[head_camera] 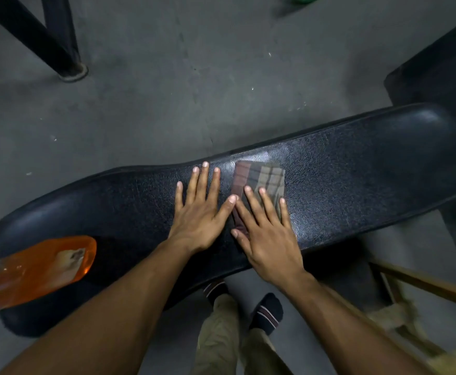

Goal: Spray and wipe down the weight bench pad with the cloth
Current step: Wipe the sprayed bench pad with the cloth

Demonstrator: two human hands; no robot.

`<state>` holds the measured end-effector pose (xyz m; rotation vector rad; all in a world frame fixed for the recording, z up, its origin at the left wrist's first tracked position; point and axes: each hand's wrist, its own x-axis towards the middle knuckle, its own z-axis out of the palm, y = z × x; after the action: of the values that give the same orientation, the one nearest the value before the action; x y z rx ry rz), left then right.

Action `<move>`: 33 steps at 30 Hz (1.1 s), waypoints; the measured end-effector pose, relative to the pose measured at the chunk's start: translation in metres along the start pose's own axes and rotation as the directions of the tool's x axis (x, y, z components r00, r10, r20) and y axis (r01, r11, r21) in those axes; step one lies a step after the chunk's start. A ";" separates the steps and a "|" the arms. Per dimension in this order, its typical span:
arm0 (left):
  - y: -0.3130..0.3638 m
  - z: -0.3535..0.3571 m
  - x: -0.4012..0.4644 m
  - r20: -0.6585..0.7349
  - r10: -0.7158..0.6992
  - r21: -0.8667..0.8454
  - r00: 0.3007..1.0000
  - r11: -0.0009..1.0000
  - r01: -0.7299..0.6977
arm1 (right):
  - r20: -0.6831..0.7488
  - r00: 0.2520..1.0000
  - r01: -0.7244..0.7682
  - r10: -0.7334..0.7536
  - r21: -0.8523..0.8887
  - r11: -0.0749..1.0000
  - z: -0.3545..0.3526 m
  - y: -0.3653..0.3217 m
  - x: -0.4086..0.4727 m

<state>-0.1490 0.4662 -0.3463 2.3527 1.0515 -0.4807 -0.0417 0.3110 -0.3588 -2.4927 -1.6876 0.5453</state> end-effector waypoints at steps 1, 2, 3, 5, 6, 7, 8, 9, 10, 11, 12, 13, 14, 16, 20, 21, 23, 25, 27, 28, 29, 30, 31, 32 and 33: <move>0.000 0.001 0.000 -0.007 -0.003 0.002 1.000 1.000 0.003 | 0.003 1.000 0.014 -0.013 -0.005 1.000 0.002 0.001 -0.007; 0.000 0.002 0.001 -0.011 -0.007 0.002 1.000 1.000 0.007 | 0.004 1.000 0.030 -0.030 -0.008 1.000 0.004 0.004 -0.013; 0.000 0.002 0.001 -0.011 -0.009 0.001 1.000 1.000 0.009 | 0.003 0.999 0.047 -0.047 -0.014 0.999 0.005 0.008 -0.019; 0.001 0.003 0.002 -0.011 -0.015 0.000 1.000 1.000 0.015 | 0.004 0.998 0.063 -0.062 -0.023 0.998 0.006 0.020 -0.031; 0.001 0.003 0.003 -0.013 -0.016 0.000 1.000 1.000 0.016 | 0.000 0.999 0.053 -0.053 -0.025 0.998 0.005 0.027 -0.035; 0.000 0.003 0.002 -0.015 -0.018 0.000 1.000 1.000 0.018 | -0.005 0.999 0.033 -0.033 -0.027 0.999 0.005 0.034 -0.041; 0.000 0.004 0.002 -0.020 -0.017 -0.002 1.000 1.000 0.017 | -0.012 1.000 0.000 0.000 -0.028 1.000 0.005 0.043 -0.045; 0.000 0.004 0.002 -0.024 -0.013 -0.003 1.000 1.000 0.013 | -0.021 0.999 -0.041 0.040 -0.025 0.999 0.003 0.052 -0.049; -0.001 0.004 0.002 -0.027 -0.009 -0.006 1.000 1.000 0.009 | -0.029 0.996 -0.083 0.083 -0.016 0.996 0.001 0.062 -0.052; -0.001 0.005 0.002 -0.030 -0.004 -0.010 1.000 1.000 0.004 | -0.034 0.992 -0.121 0.121 -0.002 0.993 -0.002 0.071 -0.053; -0.002 0.005 0.001 -0.038 0.003 -0.017 0.999 1.000 -0.004 | -0.039 0.988 -0.150 0.150 0.013 0.989 -0.004 0.078 -0.051; -0.003 0.005 0.001 -0.051 0.010 -0.030 0.999 0.999 -0.012 | -0.045 0.984 -0.168 0.170 0.029 0.985 -0.006 0.082 -0.048; -0.004 0.004 0.000 -0.065 0.019 -0.053 0.998 0.998 -0.022 | -0.056 0.981 -0.185 0.187 0.045 0.982 -0.007 0.082 -0.044; -0.005 0.000 -0.002 -0.085 0.029 -0.144 0.996 0.989 -0.041 | -0.075 0.970 -0.225 0.230 0.068 0.972 -0.004 0.071 -0.033; -0.007 0.002 -0.022 -0.124 -0.002 -0.238 0.992 0.971 -0.028 | -0.083 0.989 -0.117 0.122 0.062 0.991 0.007 0.023 -0.013; -0.008 0.007 -0.032 -0.147 -0.031 -0.224 0.989 0.975 -0.003 | -0.080 0.996 -0.042 0.045 0.047 0.998 0.010 0.009 -0.012; -0.012 0.016 -0.053 -0.175 -0.109 -0.215 0.978 0.974 0.070 | -0.075 0.991 0.112 -0.111 0.017 0.994 0.020 -0.015 -0.018; -0.018 0.025 -0.075 -0.174 -0.147 -0.187 0.974 0.976 0.114 | -0.057 0.968 0.242 -0.243 -0.019 0.970 0.030 -0.025 -0.034; -0.024 0.031 -0.094 -0.163 -0.139 -0.139 0.977 0.983 0.117 | -0.029 0.942 0.332 -0.335 -0.061 0.941 0.034 -0.015 -0.053; -0.026 0.033 -0.101 -0.153 -0.136 -0.133 0.979 0.984 0.116 | -0.024 0.930 0.364 -0.367 -0.089 0.927 0.034 -0.005 -0.063; -0.028 0.034 -0.105 -0.140 -0.136 -0.141 0.981 0.983 0.116 | -0.026 0.920 0.385 -0.391 -0.119 0.915 0.031 0.008 -0.072; -0.029 0.035 -0.108 -0.126 -0.136 -0.152 0.983 0.981 0.117 | -0.032 0.917 0.390 -0.398 -0.141 0.910 0.028 0.022 -0.080; -0.030 0.036 -0.108 -0.111 -0.138 -0.160 0.984 0.980 0.119 | -0.045 0.922 0.374 -0.385 -0.153 0.915 0.024 0.037 -0.085; -0.029 0.037 -0.108 -0.095 -0.142 -0.163 0.985 0.979 0.125 | -0.061 0.932 0.346 -0.358 -0.154 0.926 0.021 0.051 -0.088; -0.030 0.037 -0.108 -0.081 -0.147 -0.162 0.986 0.978 0.132 | -0.068 0.944 0.311 -0.324 -0.145 0.939 0.016 0.061 -0.088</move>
<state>-0.2446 0.3989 -0.3309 2.1911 1.2567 -0.3296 -0.0220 0.2049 -0.3685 -2.2136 -2.0936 0.2910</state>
